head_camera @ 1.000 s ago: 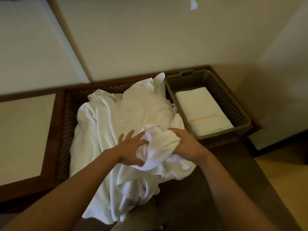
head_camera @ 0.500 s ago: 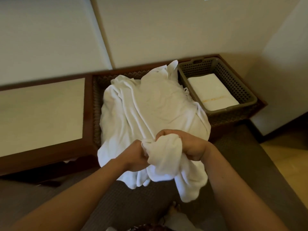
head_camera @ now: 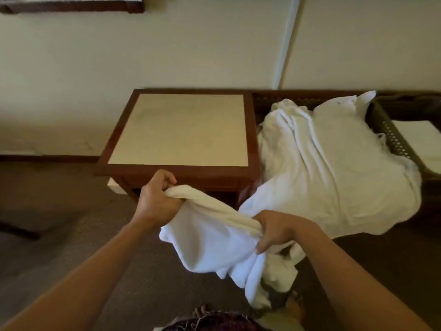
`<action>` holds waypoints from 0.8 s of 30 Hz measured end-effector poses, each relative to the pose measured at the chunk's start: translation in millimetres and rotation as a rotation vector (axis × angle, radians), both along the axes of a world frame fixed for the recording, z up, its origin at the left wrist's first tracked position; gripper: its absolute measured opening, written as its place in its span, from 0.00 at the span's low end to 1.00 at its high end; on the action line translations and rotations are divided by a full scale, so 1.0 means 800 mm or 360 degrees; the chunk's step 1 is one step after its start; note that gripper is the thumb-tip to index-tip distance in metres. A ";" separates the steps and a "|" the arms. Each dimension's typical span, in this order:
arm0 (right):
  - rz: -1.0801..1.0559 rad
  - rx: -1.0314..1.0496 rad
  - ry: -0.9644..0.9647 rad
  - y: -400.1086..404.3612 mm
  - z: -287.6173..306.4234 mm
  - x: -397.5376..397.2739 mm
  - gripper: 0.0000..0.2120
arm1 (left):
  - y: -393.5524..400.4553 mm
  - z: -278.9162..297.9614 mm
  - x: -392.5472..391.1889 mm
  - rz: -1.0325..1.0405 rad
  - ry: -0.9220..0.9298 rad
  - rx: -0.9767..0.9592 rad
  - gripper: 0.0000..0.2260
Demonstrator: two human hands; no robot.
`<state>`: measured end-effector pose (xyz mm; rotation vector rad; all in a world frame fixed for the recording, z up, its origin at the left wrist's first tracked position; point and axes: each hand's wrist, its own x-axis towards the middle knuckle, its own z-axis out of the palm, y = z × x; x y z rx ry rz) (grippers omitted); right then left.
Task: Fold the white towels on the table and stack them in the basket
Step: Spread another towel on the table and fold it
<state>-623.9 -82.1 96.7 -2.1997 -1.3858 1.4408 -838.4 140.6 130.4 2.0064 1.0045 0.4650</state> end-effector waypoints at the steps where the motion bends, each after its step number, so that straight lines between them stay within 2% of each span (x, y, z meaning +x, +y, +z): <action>1: -0.0006 0.0071 -0.0099 0.021 -0.003 -0.015 0.16 | 0.022 0.006 -0.019 0.0030 0.0082 0.0055 0.12; 3: -0.0018 0.0190 -0.0331 0.050 -0.008 -0.033 0.16 | 0.057 0.014 -0.045 -0.0005 0.0295 0.0259 0.10; 6: -0.0063 0.0286 -0.0577 0.083 -0.008 -0.045 0.11 | 0.097 0.018 -0.080 0.0021 0.0573 0.0474 0.07; 11: 0.0014 0.0320 -0.0769 0.114 -0.011 -0.037 0.12 | 0.139 0.020 -0.119 0.0372 0.0569 0.0393 0.04; 15: -0.0047 0.0310 -0.0634 0.121 -0.027 -0.025 0.10 | 0.157 0.024 -0.138 0.0679 0.0520 0.0338 0.05; 17: -0.0131 0.0308 -0.0646 0.121 -0.037 -0.019 0.13 | 0.165 0.026 -0.145 0.0845 0.0446 0.0260 0.06; 20: -0.0409 0.0382 -0.0668 0.121 -0.053 -0.009 0.19 | 0.177 0.026 -0.155 0.1021 0.0406 0.0143 0.05; 24: -0.0916 0.0519 -0.0538 0.104 -0.057 -0.011 0.14 | 0.182 0.021 -0.163 0.1195 0.0374 0.0102 0.03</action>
